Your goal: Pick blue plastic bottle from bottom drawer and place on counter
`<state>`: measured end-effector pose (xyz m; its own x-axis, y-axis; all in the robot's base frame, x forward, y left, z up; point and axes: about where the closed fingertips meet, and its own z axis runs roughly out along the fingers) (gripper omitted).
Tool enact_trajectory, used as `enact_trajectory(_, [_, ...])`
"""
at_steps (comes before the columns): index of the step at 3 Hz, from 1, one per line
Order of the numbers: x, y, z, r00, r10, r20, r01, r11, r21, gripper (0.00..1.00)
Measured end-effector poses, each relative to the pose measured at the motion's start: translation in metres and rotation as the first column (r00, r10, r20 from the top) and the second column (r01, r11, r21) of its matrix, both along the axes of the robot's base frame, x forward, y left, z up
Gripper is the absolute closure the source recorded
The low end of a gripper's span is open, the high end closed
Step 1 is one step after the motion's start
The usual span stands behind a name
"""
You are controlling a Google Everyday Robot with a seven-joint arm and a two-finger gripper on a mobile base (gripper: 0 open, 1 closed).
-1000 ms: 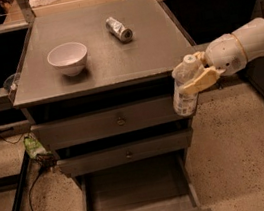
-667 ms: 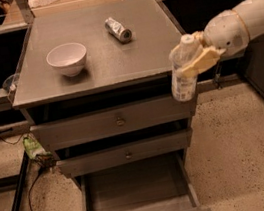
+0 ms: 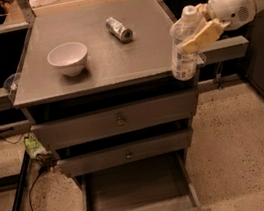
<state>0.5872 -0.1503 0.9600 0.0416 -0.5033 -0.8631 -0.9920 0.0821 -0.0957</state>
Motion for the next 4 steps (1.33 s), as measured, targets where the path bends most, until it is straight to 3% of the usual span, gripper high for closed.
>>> enact_trajectory(1, [0.011,-0.005,0.007,0.9999,0.000,0.013,-0.001,1.000,0.023,1.00])
enact_trajectory(2, [0.052,0.003,0.024,0.9997,0.006,0.022,-0.007,0.999,0.039,1.00])
enact_trajectory(4, [0.071,0.007,0.038,0.9967,-0.043,0.068,0.038,0.996,0.078,1.00])
